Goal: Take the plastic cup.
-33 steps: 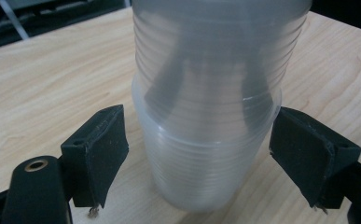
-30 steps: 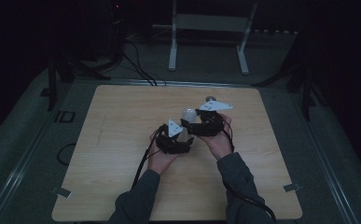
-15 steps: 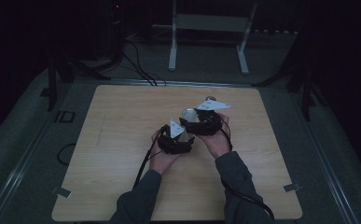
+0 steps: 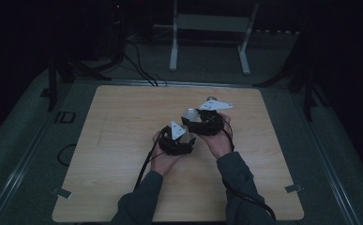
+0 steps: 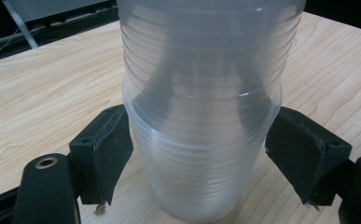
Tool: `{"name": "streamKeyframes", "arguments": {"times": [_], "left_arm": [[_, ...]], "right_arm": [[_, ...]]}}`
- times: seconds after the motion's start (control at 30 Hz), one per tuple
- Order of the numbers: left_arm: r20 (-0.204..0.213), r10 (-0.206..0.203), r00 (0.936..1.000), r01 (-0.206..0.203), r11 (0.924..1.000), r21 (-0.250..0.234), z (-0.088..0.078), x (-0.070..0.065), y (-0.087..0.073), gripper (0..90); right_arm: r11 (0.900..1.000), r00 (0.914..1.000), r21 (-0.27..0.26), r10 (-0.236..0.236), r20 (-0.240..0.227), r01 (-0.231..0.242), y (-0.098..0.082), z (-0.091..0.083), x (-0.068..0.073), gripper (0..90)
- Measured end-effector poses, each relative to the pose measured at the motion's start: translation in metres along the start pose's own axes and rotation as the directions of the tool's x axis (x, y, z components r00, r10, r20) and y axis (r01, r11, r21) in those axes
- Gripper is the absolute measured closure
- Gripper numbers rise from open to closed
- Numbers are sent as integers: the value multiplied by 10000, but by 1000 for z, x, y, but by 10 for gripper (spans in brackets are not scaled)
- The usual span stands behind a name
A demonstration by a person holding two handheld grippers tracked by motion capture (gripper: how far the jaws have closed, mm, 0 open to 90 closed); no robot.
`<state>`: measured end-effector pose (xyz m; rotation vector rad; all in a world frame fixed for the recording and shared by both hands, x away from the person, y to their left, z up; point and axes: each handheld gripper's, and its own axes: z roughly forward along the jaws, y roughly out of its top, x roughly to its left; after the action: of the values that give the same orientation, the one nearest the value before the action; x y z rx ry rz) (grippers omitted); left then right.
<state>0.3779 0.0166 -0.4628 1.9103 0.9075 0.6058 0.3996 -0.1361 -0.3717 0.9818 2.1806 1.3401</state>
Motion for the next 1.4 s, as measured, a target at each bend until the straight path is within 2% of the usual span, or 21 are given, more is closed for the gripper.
{"name": "streamKeyframes", "arguments": {"times": [0.4, 0.8, 1.4], "left_arm": [[219, -431, 9988, 437, 9987, -266, 4, 3, 2, 207], [179, -284, 9994, 288, 9993, -249, 4, 2, 2, 214], [132, -334, 9994, 337, 9992, -218, 4, 2, 2, 208]], "right_arm": [[9998, 9998, -30, 173, -121, -173, -1, 0, -1, 382], [9997, 9998, -118, 194, -105, -195, 0, -1, -1, 383], [9986, 9992, -462, 263, -285, -276, 11, -8, -3, 396]]}}
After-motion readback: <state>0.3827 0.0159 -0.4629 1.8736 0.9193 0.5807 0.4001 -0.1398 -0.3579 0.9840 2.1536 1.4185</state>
